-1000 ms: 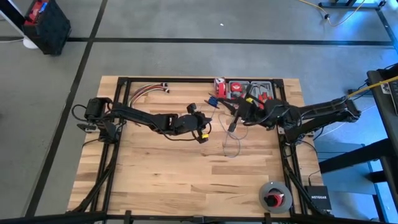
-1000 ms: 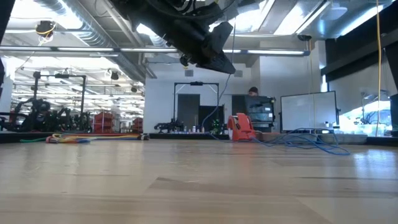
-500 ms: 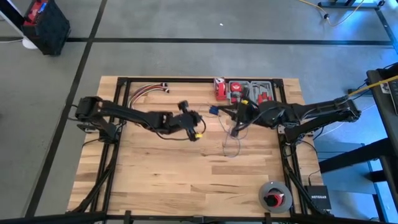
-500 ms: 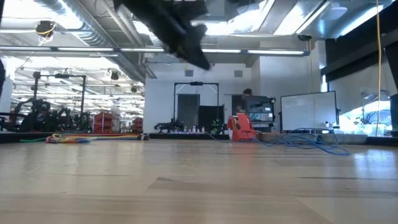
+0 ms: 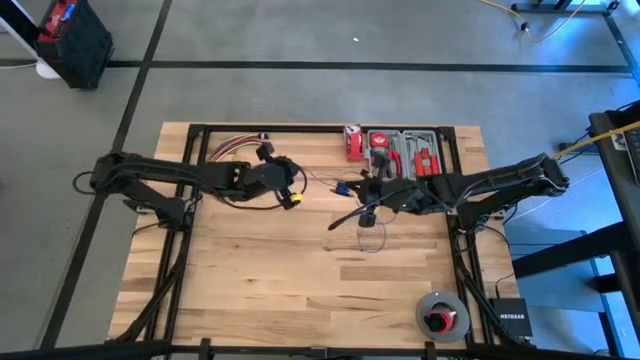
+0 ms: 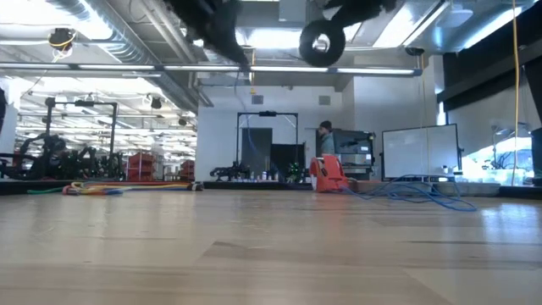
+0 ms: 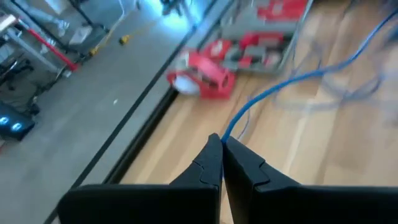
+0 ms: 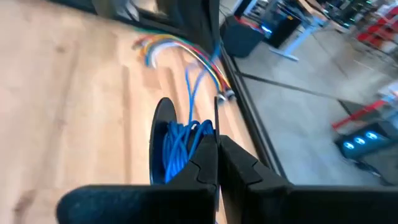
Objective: Coil cords
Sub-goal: Coil the blue wire on the black spool
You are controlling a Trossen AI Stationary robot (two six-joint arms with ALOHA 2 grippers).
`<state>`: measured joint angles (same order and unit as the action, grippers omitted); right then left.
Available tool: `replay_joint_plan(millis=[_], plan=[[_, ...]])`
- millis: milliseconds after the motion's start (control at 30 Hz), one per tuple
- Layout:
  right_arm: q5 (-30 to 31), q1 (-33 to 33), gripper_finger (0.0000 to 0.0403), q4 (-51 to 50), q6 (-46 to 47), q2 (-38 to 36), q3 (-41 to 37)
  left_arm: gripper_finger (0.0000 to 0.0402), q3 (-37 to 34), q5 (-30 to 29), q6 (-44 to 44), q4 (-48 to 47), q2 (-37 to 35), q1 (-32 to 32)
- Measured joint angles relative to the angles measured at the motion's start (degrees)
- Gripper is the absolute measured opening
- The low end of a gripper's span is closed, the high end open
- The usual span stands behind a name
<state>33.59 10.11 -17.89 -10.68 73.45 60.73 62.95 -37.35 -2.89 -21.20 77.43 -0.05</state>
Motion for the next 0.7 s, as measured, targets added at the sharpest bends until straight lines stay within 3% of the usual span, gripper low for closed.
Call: replay_joint_plan(millis=[367,700], plan=[[9.75,-0.33,0.0003,1.65,-0.04,7.25,-0.09,0.0000,0.12,1.91,-1.31,9.63,-0.47,-5.48],[12.65,-0.83,0.0003,10.05,-0.73,13.98,-0.11,0.0000,0.14,2.04,4.73,29.08,10.13,-9.36]])
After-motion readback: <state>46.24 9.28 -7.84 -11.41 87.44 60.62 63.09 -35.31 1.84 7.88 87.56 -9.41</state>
